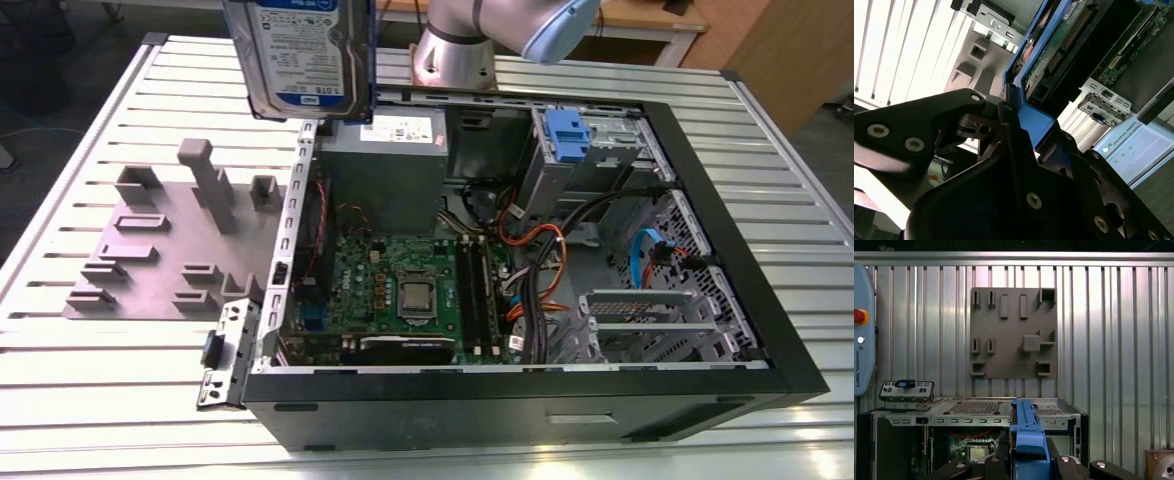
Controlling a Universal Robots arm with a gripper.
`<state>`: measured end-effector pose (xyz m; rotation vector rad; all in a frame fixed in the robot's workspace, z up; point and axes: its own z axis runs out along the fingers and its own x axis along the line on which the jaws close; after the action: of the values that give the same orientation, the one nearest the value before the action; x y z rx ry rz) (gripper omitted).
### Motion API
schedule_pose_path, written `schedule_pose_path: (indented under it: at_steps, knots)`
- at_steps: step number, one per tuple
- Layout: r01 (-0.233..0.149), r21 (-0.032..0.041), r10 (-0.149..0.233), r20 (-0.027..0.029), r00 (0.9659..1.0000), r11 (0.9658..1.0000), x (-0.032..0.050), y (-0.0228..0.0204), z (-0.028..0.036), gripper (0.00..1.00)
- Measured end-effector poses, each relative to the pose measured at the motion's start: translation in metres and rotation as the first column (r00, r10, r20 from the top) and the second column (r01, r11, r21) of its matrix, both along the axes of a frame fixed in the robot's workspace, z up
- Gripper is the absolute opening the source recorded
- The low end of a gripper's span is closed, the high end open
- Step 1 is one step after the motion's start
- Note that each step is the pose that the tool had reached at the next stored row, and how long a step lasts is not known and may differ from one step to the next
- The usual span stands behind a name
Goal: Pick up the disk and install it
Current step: 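Pick up the disk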
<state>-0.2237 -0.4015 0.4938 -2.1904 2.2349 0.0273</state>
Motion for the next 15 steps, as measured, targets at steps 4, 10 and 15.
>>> schedule_pose_path:
  at_steps: [4, 10, 15]
  knots:
    - [0.0, -0.0001, 0.0, -0.0001, 1.0, 1.0, 0.0024, 0.0, 0.0001, 0.36]
    - [0.0, 0.0, 0.0, 0.0, 1.0, 1.0, 0.0038, 0.0, 0.0, 0.36]
    - [0.0, 0.0, 0.0, 0.0, 1.0, 1.0, 0.0038, 0.0, 0.0, 0.36]
